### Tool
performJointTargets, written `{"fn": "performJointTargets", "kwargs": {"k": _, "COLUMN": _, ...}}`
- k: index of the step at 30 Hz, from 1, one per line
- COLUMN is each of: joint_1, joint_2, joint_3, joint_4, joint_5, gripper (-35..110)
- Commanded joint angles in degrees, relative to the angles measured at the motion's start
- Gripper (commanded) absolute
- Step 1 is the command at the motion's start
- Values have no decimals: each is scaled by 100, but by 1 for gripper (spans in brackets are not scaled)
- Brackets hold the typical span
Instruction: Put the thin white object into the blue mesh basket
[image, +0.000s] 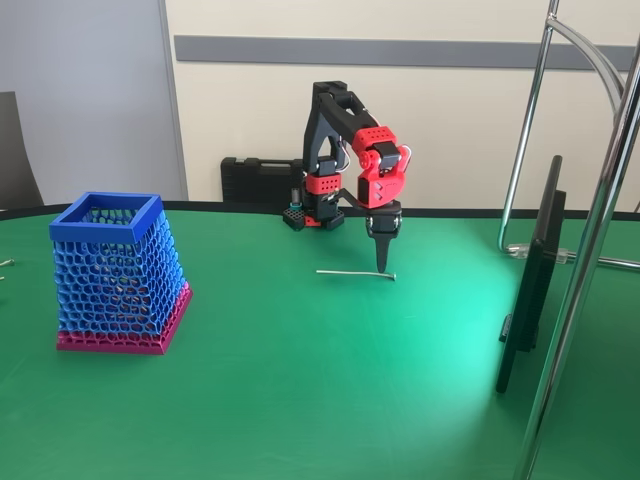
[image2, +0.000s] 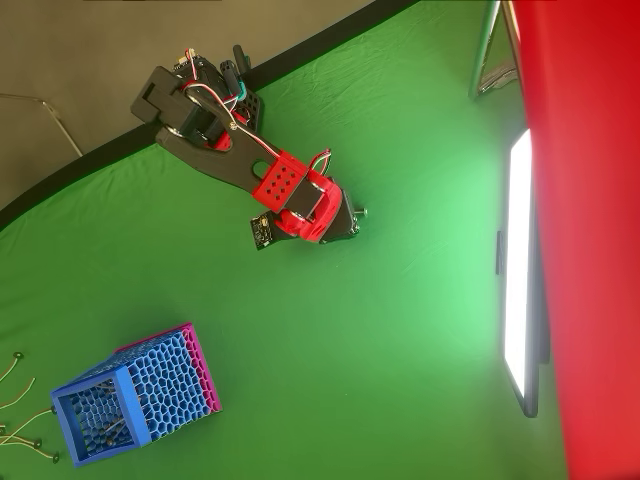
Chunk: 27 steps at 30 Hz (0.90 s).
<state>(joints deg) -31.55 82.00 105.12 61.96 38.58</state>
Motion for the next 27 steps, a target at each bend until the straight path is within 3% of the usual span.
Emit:
{"fn": "performJointTargets", "kwargs": {"k": 1, "joint_1": -97, "joint_2": 0, "joint_3": -211, "joint_4": 9, "joint_5": 105, "gripper": 17}}
{"fn": "performJointTargets", "kwargs": {"k": 27, "joint_1": -308, "joint_2": -844, "joint_3": -677, "joint_4": 18, "joint_5": 264, "gripper": 16}}
